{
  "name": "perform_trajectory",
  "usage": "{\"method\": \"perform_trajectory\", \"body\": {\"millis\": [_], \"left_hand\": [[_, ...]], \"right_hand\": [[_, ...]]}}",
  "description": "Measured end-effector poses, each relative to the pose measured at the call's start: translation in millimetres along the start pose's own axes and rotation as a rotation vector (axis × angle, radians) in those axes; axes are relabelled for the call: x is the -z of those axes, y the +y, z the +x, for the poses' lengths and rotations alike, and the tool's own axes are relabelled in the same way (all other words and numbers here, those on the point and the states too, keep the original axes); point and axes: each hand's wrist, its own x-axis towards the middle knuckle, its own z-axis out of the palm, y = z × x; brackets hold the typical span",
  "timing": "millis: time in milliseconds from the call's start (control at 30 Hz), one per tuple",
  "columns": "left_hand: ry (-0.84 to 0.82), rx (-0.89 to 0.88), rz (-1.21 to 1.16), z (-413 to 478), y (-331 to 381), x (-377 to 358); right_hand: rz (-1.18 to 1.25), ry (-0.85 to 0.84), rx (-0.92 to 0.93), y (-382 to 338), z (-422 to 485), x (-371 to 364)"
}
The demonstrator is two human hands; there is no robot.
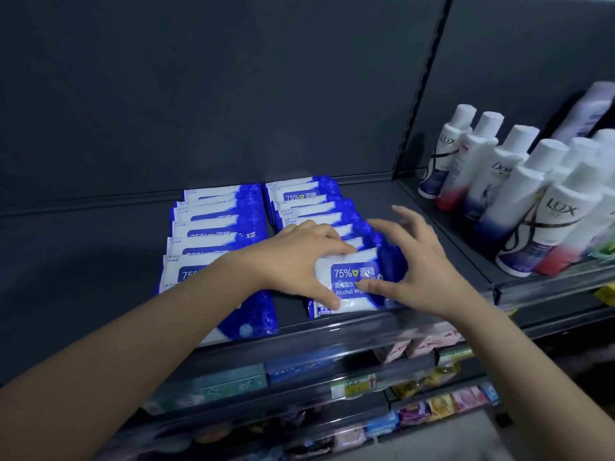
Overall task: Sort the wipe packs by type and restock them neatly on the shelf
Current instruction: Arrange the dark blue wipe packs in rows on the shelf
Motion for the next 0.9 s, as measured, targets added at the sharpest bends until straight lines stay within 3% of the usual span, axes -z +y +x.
{"method": "perform_trajectory", "body": {"millis": [133,300,467,667,900], "left_hand": [[-0.091,-0.005,0.077,0.8,2.8,-2.9],[-0.22,0.044,0.184,-4.4,7.1,-10.6],[-0.287,0.109,0.149,-4.9,-0.2,-3.6],[-0.139,0.184,0.081,-5.3,-2.2,-6.8],[-0.105,0.217,0.052,11.1,-24.7,-3.8]], "right_hand": [[0.047,-0.185,-0.007,2.6,-1.2,3.5],[0.14,-0.275,-0.054,3.1,-3.4,4.2],[0.109,-0.323,-0.026,-2.9,2.8,-2.4],[0.069,-0.292,0.004,-6.1,11.6,-7.8],[0.057,-0.287,0.005,-7.2,31.0,-13.6]]}}
